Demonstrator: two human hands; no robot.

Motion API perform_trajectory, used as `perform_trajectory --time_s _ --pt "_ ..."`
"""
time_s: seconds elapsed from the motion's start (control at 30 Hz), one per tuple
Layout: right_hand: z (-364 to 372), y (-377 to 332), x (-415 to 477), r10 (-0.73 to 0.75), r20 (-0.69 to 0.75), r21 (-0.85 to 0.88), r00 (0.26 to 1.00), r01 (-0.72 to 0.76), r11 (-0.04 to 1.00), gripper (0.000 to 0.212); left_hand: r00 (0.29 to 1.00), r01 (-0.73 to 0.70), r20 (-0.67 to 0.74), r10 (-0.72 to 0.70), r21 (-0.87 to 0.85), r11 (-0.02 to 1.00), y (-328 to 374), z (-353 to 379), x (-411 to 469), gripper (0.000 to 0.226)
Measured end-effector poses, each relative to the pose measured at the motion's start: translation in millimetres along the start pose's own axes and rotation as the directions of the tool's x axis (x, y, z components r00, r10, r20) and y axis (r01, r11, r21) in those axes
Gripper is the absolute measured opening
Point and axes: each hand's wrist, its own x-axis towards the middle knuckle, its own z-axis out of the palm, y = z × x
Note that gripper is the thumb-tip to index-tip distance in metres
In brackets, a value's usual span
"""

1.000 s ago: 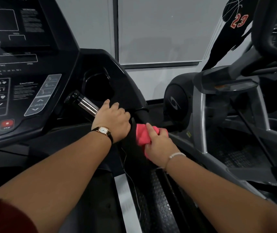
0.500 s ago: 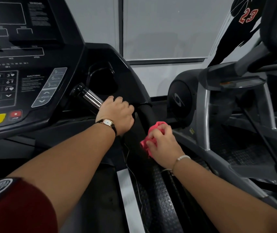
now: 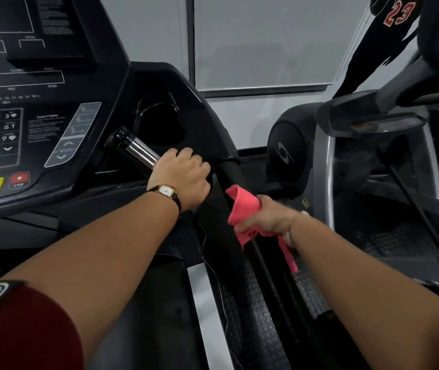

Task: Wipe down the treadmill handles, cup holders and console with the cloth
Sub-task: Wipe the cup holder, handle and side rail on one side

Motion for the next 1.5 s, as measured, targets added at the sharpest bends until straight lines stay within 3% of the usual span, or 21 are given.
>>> perform_trajectory --time_s 0.13,0.27,0.37,0.4,0.47,0.53,0.6,0.7,0.8,0.87,0.9,0.97,1.0,1.07,1.13,1.2,1.27,1.3,1.4,1.5 --pt "-5.6 4.4 16.6 0.056 0.081 0.410 0.995 -0.085 0.908 0.116 1.000 0.000 -0.014 0.001 0.008 1.000 0.4 0.4 -0.1 0.033" --pt "-1.6 9.9 12.6 0.057 0.233 0.511 0.971 -0.172 0.843 0.048 1.000 -0.005 -0.029 0.006 0.027 1.000 -0.3 2.9 0.9 0.033" --pt "4.2 11.4 13.5 -0.017 0.120 0.535 0.993 -0.051 0.843 0.043 0.999 -0.015 -0.043 0.017 0.040 0.999 -0.2 3.2 0.4 0.031" --pt "8.4 9.9 10.6 -0.031 0.007 0.468 1.000 0.024 0.883 0.048 0.999 -0.015 -0.046 0.017 0.041 0.999 0.1 2.9 -0.1 0.031" --pt "16.8 10.5 -3.0 -0.146 -0.211 0.031 0.967 0.156 0.987 0.044 0.999 -0.015 -0.052 0.017 0.048 0.999 -0.3 3.1 -0.2 0.031" --pt "26.2 18.9 -30.3 -0.351 -0.239 -0.424 0.905 0.228 0.877 0.041 0.999 -0.015 -0.051 0.018 0.049 0.999 -0.3 2.8 0.5 0.031" --pt "32.1 31.0 -55.0 -0.455 -0.126 -0.569 0.882 0.312 0.761 0.056 0.999 -0.018 -0.051 0.020 0.050 0.999 0.4 3.3 0.2 0.031" --pt "26.4 47.6 -49.1 -0.448 -0.059 -0.413 0.892 0.387 0.824 0.059 0.998 -0.018 -0.053 0.021 0.051 0.999 0.4 3.2 -0.7 0.031" --pt "16.2 35.0 -29.2 -0.191 -0.225 -0.063 0.955 0.181 0.981 0.036 0.998 -0.018 -0.058 0.021 0.053 0.998 0.4 1.7 -1.7 0.030" --pt "22.4 25.0 -28.2 -0.125 -0.303 -0.187 0.945 0.069 0.980 0.032 0.998 -0.009 -0.060 0.013 0.056 0.998 0.8 1.3 -1.6 0.029" --pt "30.0 23.2 -33.9 -0.183 -0.316 -0.328 0.931 0.074 0.942 0.037 0.998 -0.010 -0.056 0.013 0.059 0.998 0.9 2.0 -1.4 0.028" --pt "45.4 27.1 -54.2 -0.371 -0.224 -0.615 0.901 0.165 0.771 0.059 0.998 -0.009 -0.059 0.012 0.065 0.998 0.8 2.3 -1.4 0.028" --pt "46.6 31.4 -62.9 -0.416 -0.181 -0.653 0.891 0.208 0.728 0.067 0.998 -0.007 -0.062 0.011 0.064 0.998 0.5 2.3 -1.5 0.028" --pt "39.6 42.8 -58.2 -0.396 -0.137 -0.586 0.908 0.248 0.772 0.068 0.998 -0.012 -0.062 0.015 0.061 0.998 0.1 2.9 -1.4 0.028" --pt "24.1 45.2 -47.1 -0.353 -0.165 -0.356 0.921 0.278 0.892 0.051 0.997 -0.015 -0.070 0.019 0.058 0.998 0.3 2.4 -1.3 0.029" --pt "14.6 37.7 -39.0 -0.225 -0.243 -0.189 0.944 0.181 0.965 0.034 0.997 -0.019 -0.075 0.023 0.054 0.998 0.4 2.7 -1.4 0.030" --pt "16.6 30.5 -35.3 -0.121 -0.284 -0.264 0.951 0.044 0.963 0.035 0.996 -0.018 -0.084 0.023 0.055 0.998 0.0 3.8 -1.2 0.031" --pt "19.7 28.1 -36.8 -0.163 -0.307 -0.345 0.938 0.050 0.937 0.034 0.996 -0.018 -0.088 0.023 0.057 0.998 -0.2 4.3 -1.5 0.031" --pt "31.2 31.4 -53.9 -0.377 -0.233 -0.480 0.897 0.231 0.846 0.046 0.995 -0.019 -0.096 0.024 0.059 0.998 -0.7 5.8 -1.7 0.030" --pt "25.2 47.5 -47.1 -0.409 -0.136 -0.448 0.903 0.312 0.838 0.060 0.995 -0.021 -0.094 0.026 0.054 0.998 -0.1 5.1 -1.3 0.029"
